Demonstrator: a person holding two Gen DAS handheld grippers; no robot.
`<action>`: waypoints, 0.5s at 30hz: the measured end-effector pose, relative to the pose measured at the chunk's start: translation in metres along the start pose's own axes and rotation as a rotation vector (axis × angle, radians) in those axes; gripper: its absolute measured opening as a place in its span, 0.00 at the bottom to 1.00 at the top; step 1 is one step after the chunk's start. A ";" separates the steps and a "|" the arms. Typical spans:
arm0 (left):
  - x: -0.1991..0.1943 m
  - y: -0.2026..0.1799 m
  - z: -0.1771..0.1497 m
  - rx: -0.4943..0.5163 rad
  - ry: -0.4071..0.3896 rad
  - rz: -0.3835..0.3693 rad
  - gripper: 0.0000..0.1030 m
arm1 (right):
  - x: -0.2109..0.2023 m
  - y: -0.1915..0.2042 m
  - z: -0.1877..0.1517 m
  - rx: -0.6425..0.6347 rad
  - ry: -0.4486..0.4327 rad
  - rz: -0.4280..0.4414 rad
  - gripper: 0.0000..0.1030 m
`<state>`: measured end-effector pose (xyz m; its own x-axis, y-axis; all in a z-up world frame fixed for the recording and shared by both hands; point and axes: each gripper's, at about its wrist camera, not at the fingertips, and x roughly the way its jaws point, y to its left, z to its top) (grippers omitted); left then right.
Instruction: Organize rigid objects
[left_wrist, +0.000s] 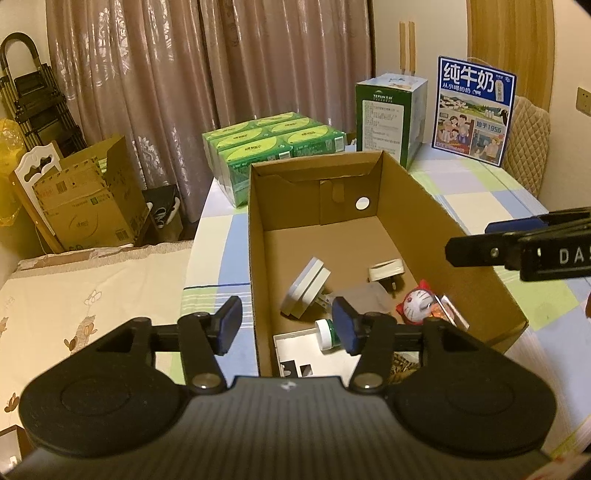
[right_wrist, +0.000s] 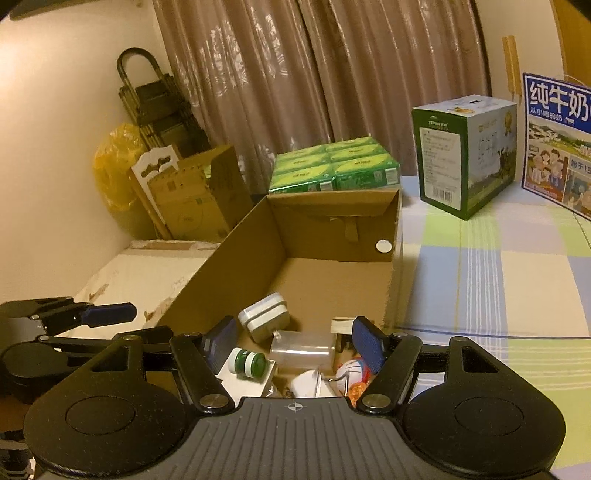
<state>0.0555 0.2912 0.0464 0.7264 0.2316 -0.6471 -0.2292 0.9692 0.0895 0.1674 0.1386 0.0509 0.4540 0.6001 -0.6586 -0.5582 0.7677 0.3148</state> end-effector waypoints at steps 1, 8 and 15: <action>-0.001 0.000 -0.001 -0.002 -0.003 0.000 0.51 | -0.002 -0.001 0.000 0.002 -0.002 -0.003 0.65; -0.007 -0.005 -0.006 -0.001 -0.009 -0.005 0.64 | -0.013 -0.013 -0.010 0.025 0.024 -0.047 0.65; -0.016 -0.011 -0.013 -0.007 -0.008 0.003 0.78 | -0.028 -0.017 -0.022 0.048 0.042 -0.090 0.65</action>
<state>0.0380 0.2757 0.0458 0.7308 0.2355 -0.6407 -0.2362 0.9679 0.0862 0.1487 0.1044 0.0487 0.4706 0.5193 -0.7133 -0.4825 0.8284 0.2847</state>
